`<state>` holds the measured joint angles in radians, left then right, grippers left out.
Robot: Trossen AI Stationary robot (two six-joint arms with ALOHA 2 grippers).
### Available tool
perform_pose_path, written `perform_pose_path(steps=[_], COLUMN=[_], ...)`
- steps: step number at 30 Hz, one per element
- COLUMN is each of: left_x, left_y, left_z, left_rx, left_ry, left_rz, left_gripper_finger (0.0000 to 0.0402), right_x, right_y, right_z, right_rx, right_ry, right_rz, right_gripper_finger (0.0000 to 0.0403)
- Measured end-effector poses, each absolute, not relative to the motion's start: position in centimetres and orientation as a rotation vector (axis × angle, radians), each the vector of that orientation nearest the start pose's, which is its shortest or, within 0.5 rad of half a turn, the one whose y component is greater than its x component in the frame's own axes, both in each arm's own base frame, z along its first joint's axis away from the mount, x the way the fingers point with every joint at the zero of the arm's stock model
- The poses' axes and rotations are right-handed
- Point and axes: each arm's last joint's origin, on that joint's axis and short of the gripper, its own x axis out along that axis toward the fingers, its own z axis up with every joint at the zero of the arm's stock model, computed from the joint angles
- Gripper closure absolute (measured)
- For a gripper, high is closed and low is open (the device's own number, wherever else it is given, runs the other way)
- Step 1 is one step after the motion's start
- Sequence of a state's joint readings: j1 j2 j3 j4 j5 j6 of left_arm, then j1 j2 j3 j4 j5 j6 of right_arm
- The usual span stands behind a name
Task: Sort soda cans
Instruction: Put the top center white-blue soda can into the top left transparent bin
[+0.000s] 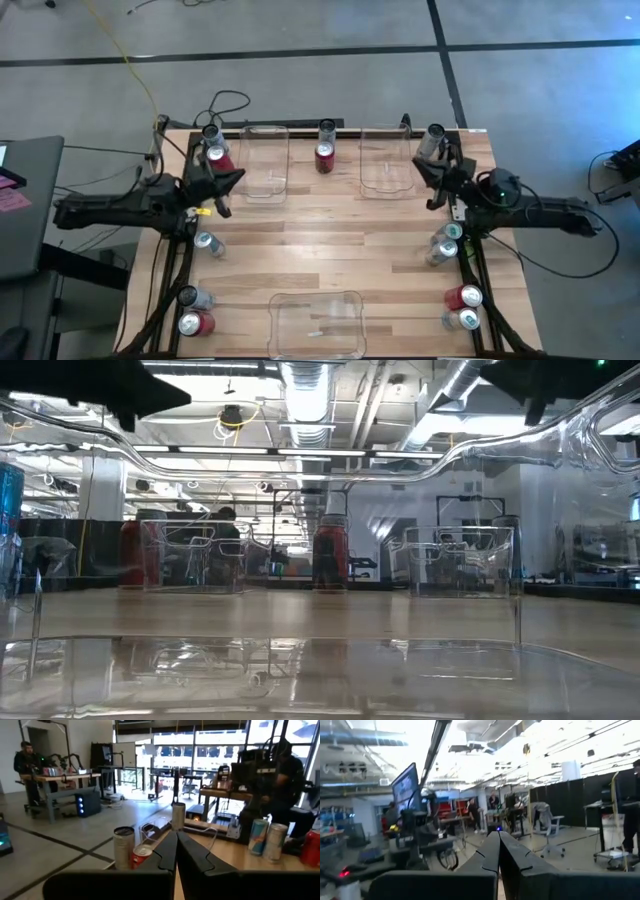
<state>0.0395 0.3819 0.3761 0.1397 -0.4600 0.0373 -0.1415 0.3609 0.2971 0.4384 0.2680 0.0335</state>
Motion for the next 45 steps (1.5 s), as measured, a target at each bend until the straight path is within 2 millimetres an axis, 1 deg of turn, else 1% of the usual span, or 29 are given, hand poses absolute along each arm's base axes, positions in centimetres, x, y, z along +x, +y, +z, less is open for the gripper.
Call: perform_pose_path(steps=[4, 7, 9, 11, 14, 17, 20, 24, 28, 32, 35, 38, 42, 45], left_x=[12.6, 13.5, 14.2, 14.9, 16.3, 17.4, 18.1, 18.9, 19.8, 20.8, 21.7, 22.9, 24.9, 26.4], left_y=[1.9, 2.2, 2.6, 3.0, 3.5, 4.0, 4.5, 4.9, 5.4, 6.2, 7.4, 9.4, 12.6, 14.6], left_z=[27.6, 28.2, 28.3, 27.9, 26.8, 26.4, 27.2, 28.8, 30.2, 30.9, 30.8, 31.0, 30.9, 30.2], left_rx=[0.001, 0.041, 0.072, 0.128, 0.198, 0.197, 0.167, 0.142, 0.135, 0.155, 0.172, 0.175, 0.134, 0.091], left_ry=[-0.128, -0.137, -0.094, -0.013, 0.092, 0.106, 0.126, 0.217, 0.321, 0.389, 0.416, 0.412, 0.435, 0.475], left_rz=[0.559, 0.623, 0.659, 0.664, 0.615, 0.620, 0.634, 0.563, 0.535, 0.533, 0.565, 0.608, 0.563, 0.519], left_gripper_finger=[0.0395, 0.0386, 0.0369, 0.0345, 0.0300, 0.0253, 0.0210, 0.0161, 0.0125, 0.0100, 0.0085, 0.0070, 0.0049, 0.0038], right_x=[10.6, 10.8, 11.1, 11.4, 12.1, 12.9, 13.5, 13.8, 14.0, 14.3, 14.7, 14.9, 15.1, 15.1], right_y=[-2.6, -2.5, -2.3, -2.0, -1.3, -0.6, 0.0, 0.4, 0.9, 1.4, 1.8, 2.0, 2.0, 1.5], right_z=[28.1, 27.7, 27.1, 26.4, 25.0, 24.0, 23.6, 23.4, 23.1, 22.7, 22.3, 22.1, 22.3, 22.5], right_rx=[0.126, 0.169, 0.168, 0.155, 0.143, 0.168, 0.266, 0.373, 0.424, 0.428, 0.421, 0.412, 0.432, 0.344], right_ry=[-0.400, -0.340, -0.273, -0.198, -0.108, -0.087, -0.106, -0.094, -0.077, -0.070, -0.050, -0.057, -0.084, -0.084], right_rz=[-0.409, -0.392, -0.376, -0.356, -0.302, -0.241, -0.209, -0.197, -0.215, -0.289, -0.356, -0.398, -0.408, -0.440], right_gripper_finger=[0.0372, 0.0357, 0.0343, 0.0328, 0.0302, 0.0273, 0.0246, 0.0223, 0.0214, 0.0214, 0.0214, 0.0213, 0.0213, 0.0213])
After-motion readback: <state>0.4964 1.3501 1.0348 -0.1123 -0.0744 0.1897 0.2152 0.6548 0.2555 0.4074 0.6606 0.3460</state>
